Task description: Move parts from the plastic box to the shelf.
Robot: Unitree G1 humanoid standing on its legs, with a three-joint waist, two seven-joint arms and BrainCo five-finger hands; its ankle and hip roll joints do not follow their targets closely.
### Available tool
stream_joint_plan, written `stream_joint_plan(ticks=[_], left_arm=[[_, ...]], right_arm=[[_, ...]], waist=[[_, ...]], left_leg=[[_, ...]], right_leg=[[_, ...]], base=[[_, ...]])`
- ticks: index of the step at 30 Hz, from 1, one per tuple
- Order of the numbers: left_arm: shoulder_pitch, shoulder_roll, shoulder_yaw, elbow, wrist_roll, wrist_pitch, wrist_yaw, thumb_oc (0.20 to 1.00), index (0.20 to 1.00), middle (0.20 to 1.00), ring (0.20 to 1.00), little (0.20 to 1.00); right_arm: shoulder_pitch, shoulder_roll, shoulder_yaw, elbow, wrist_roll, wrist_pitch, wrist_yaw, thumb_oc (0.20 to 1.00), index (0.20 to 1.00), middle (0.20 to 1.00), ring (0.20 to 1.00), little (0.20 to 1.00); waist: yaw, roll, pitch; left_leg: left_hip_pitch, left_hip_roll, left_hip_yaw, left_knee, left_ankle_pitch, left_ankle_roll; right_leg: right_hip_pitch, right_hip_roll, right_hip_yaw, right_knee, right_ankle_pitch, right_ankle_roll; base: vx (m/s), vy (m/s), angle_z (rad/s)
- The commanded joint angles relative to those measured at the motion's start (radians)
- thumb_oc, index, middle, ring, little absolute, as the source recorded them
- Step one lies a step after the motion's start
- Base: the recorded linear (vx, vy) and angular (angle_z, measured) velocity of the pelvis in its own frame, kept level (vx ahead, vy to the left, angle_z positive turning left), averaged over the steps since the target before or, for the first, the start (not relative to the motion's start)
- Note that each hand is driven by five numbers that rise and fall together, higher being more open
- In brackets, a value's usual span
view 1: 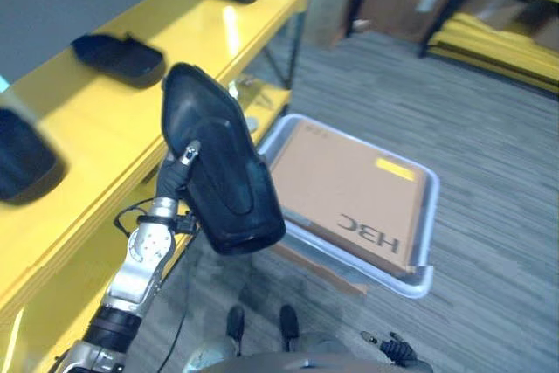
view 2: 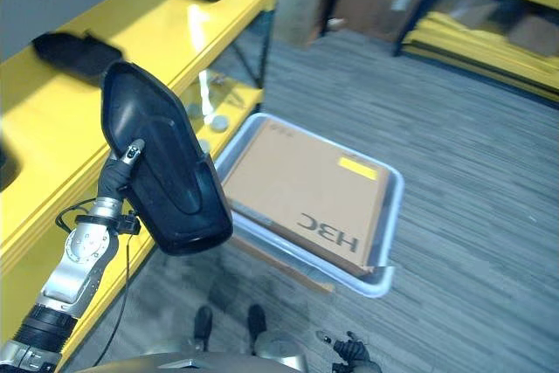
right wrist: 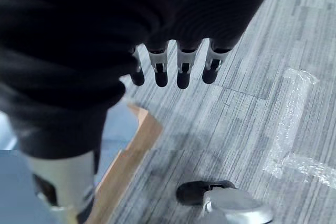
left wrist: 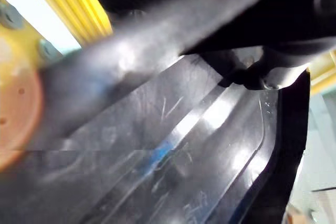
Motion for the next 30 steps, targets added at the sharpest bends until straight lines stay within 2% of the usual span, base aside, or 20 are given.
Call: stream_joint_plan(ticks=[1,3,4,5,6,8,9,10,15,17,19,20,21,22,23,24,25,26,27,30], left_arm=[[-0.072,0.001,0.097,-0.145,0.051,-0.108,0.004,0.200,0.200,0.200,0.200,0.200],[-0.084,0.016,0.094,-0.172,0.079,-0.106,0.002,0.200,0.200,0.200,0.200,0.200],[-0.090,0.023,0.089,-0.186,0.086,-0.103,-0.004,0.200,0.200,0.200,0.200,0.200],[-0.090,0.033,0.093,-0.194,0.098,-0.101,-0.010,0.200,0.200,0.200,0.200,0.200],[-0.084,0.042,0.098,-0.208,0.107,-0.102,-0.016,0.200,0.200,0.200,0.200,0.200],[-0.084,0.042,0.099,-0.210,0.107,-0.101,-0.016,0.200,0.200,0.200,0.200,0.200],[-0.068,0.049,0.119,-0.235,0.105,-0.104,-0.028,0.200,0.200,0.200,0.200,0.200],[-0.065,0.053,0.125,-0.245,0.106,-0.108,-0.031,0.200,0.200,0.200,0.200,0.200],[-0.073,0.071,0.119,-0.279,0.121,-0.106,-0.030,0.200,0.200,0.200,0.200,0.200],[-0.084,0.098,0.104,-0.299,0.152,-0.101,-0.023,0.200,0.200,0.200,0.200,0.200],[-0.099,0.102,0.091,-0.309,0.155,-0.102,-0.004,0.200,0.200,0.200,0.200,0.200],[-0.115,0.115,0.079,-0.313,0.161,-0.101,0.000,0.200,0.200,0.200,0.200,0.200],[-0.116,0.116,0.079,-0.313,0.161,-0.101,0.000,0.200,0.200,0.200,0.200,0.200],[-0.133,0.125,0.057,-0.308,0.160,-0.105,0.004,0.200,0.200,0.200,0.200,0.200],[-0.179,0.123,0.007,-0.281,0.140,-0.114,-0.002,0.200,0.200,0.200,0.200,0.200],[-0.180,0.123,0.007,-0.280,0.140,-0.115,-0.002,0.200,0.200,0.200,0.200,0.200],[-0.197,0.119,-0.015,-0.276,0.129,-0.119,-0.008,0.200,0.200,0.200,0.200,0.200],[-0.206,0.109,-0.036,-0.266,0.124,-0.122,-0.008,0.200,0.200,0.200,0.200,0.200],[-0.223,0.105,-0.043,-0.266,0.114,-0.125,-0.026,0.200,0.200,0.200,0.200,0.200],[-0.202,0.105,-0.032,-0.271,0.105,-0.124,-0.031,0.200,0.200,0.200,0.200,0.200]], right_arm=[[-0.018,-0.010,-0.032,0.031,-0.043,0.035,-0.003,1.000,1.000,1.000,1.000,1.000],[-0.026,-0.012,-0.041,0.074,-0.073,0.057,-0.009,1.000,1.000,1.000,1.000,1.000],[-0.023,-0.013,-0.043,0.082,-0.088,0.070,-0.014,1.000,1.000,1.000,1.000,1.000],[-0.019,-0.011,-0.051,0.076,-0.084,0.070,-0.015,1.000,1.000,1.000,1.000,1.000],[-0.013,-0.009,-0.057,0.076,-0.079,0.073,-0.009,1.000,1.000,1.000,1.000,1.000],[-0.014,-0.008,-0.057,0.076,-0.079,0.073,-0.009,1.000,1.000,1.000,1.000,1.000],[-0.004,-0.003,-0.058,0.068,-0.081,0.077,0.008,1.000,1.000,1.000,1.000,1.000],[0.000,0.000,-0.062,0.064,-0.079,0.078,0.007,1.000,1.000,1.000,1.000,1.000],[-0.021,0.004,-0.056,0.054,-0.070,0.080,-0.005,1.000,1.000,1.000,1.000,1.000],[-0.042,0.005,-0.047,0.047,-0.077,0.077,-0.012,1.000,1.000,1.000,1.000,1.000],[-0.069,0.009,-0.013,0.026,-0.110,0.079,-0.020,1.000,1.000,1.000,1.000,1.000],[-0.090,0.019,0.018,0.005,-0.134,0.079,-0.021,1.000,1.000,1.000,1.000,1.000],[-0.091,0.020,0.017,0.005,-0.134,0.079,-0.022,1.000,1.000,1.000,1.000,1.000],[-0.095,0.028,0.033,-0.004,-0.135,0.076,-0.028,1.000,1.000,1.000,1.000,1.000],[-0.085,0.049,0.071,-0.007,-0.115,0.065,-0.023,1.000,1.000,1.000,1.000,1.000],[-0.086,0.049,0.072,-0.007,-0.115,0.065,-0.023,1.000,1.000,1.000,1.000,1.000],[-0.073,0.051,0.080,-0.009,-0.103,0.060,-0.023,1.000,1.000,1.000,1.000,1.000],[-0.058,0.050,0.081,-0.010,-0.095,0.055,-0.023,1.000,1.000,1.000,1.000,1.000],[-0.044,0.051,0.074,-0.001,-0.086,0.057,-0.020,1.000,1.000,1.000,1.000,1.000],[-0.039,0.045,0.098,0.032,-0.131,0.069,-0.007,1.000,1.000,1.000,1.000,1.000]], waist=[[-0.024,0.023,-0.031],[-0.027,0.027,-0.041],[-0.036,0.026,-0.052],[-0.039,0.023,-0.058],[-0.041,0.016,-0.060],[-0.043,0.016,-0.061],[-0.045,0.000,-0.072],[-0.048,-0.005,-0.080],[-0.039,-0.002,-0.107],[-0.027,-0.009,-0.115],[-0.019,-0.008,-0.103],[-0.021,-0.010,-0.085],[-0.020,-0.011,-0.087],[-0.041,-0.013,-0.081],[-0.082,-0.015,-0.090],[-0.080,-0.016,-0.092],[-0.089,-0.016,-0.097],[-0.095,-0.018,-0.097],[-0.084,-0.018,-0.098],[-0.071,-0.007,-0.110]], left_leg=[[-0.086,0.122,0.064,-0.011,0.063,-0.036],[-0.084,0.117,0.139,-0.006,0.041,-0.014],[-0.068,0.115,0.214,0.025,0.007,-0.004],[-0.063,0.110,0.233,0.045,-0.011,0.000],[-0.046,0.105,0.253,0.082,-0.055,0.006],[-0.052,0.104,0.252,0.086,-0.054,0.007],[-0.015,0.090,0.298,0.131,-0.129,0.018],[0.001,0.083,0.313,0.123,-0.144,0.020],[0.050,0.075,0.316,0.003,-0.122,0.028],[0.062,0.060,0.314,-0.006,-0.134,0.045],[0.068,0.042,0.317,0.009,-0.153,0.073],[0.074,0.038,0.320,0.015,-0.158,0.088],[0.069,0.038,0.322,0.015,-0.154,0.089],[0.075,0.037,0.300,0.012,-0.152,0.093],[0.076,0.029,0.236,-0.005,-0.142,0.096],[0.071,0.030,0.239,-0.005,-0.138,0.095],[0.061,0.025,0.205,-0.001,-0.137,0.096],[0.058,0.020,0.174,0.005,-0.140,0.095],[0.050,0.013,0.126,0.011,-0.138,0.091],[0.053,0.006,0.110,0.009,-0.135,0.091]], right_leg=[[-0.088,-0.030,-0.034,0.103,-0.101,0.039],[-0.094,-0.041,-0.083,0.102,-0.106,0.037],[-0.075,-0.056,-0.126,0.088,-0.107,0.038],[-0.074,-0.064,-0.140,0.081,-0.100,0.037],[-0.060,-0.077,-0.159,0.075,-0.101,0.037],[-0.062,-0.077,-0.161,0.073,-0.098,0.037],[-0.048,-0.099,-0.206,0.062,-0.097,0.037],[-0.041,-0.104,-0.225,0.052,-0.094,0.040],[-0.018,-0.117,-0.286,0.030,-0.072,0.059],[-0.015,-0.131,-0.283,0.046,-0.071,0.071],[-0.035,-0.163,-0.272,0.126,-0.074,0.083],[-0.072,-0.172,-0.219,0.203,-0.074,0.093],[-0.077,-0.173,-0.218,0.203,-0.070,0.092],[-0.103,-0.126,-0.125,0.224,-0.081,0.095],[-0.155,0.011,0.177,0.220,-0.106,0.090],[-0.159,0.012,0.180,0.217,-0.101,0.089],[-0.160,0.046,0.274,0.205,-0.102,0.078],[-0.167,0.070,0.321,0.212,-0.098,0.070],[-0.140,0.052,0.317,0.192,-0.101,0.060],[-0.105,0.038,0.288,0.152,-0.094,0.055]], base=[[-0.06,-0.042,1.57],[-0.03,-0.061,1.29],[-0.03,-0.038,1.20],[-0.03,-0.014,1.31],[-0.04,0.004,1.30],[-0.03,0.015,0.81],[-0.03,0.051,0.56],[-0.04,0.080,0.59],[0.04,0.132,0.68],[0.08,0.214,0.29],[0.02,0.261,0.19],[-0.02,0.227,-0.06],[-0.01,0.133,-0.18],[0.11,0.060,0.21],[0.11,0.054,0.53],[0.15,0.030,1.11],[0.08,-0.018,1.22],[0.13,-0.080,1.26],[0.08,-0.076,0.94],[0.09,-0.123,1.14]])
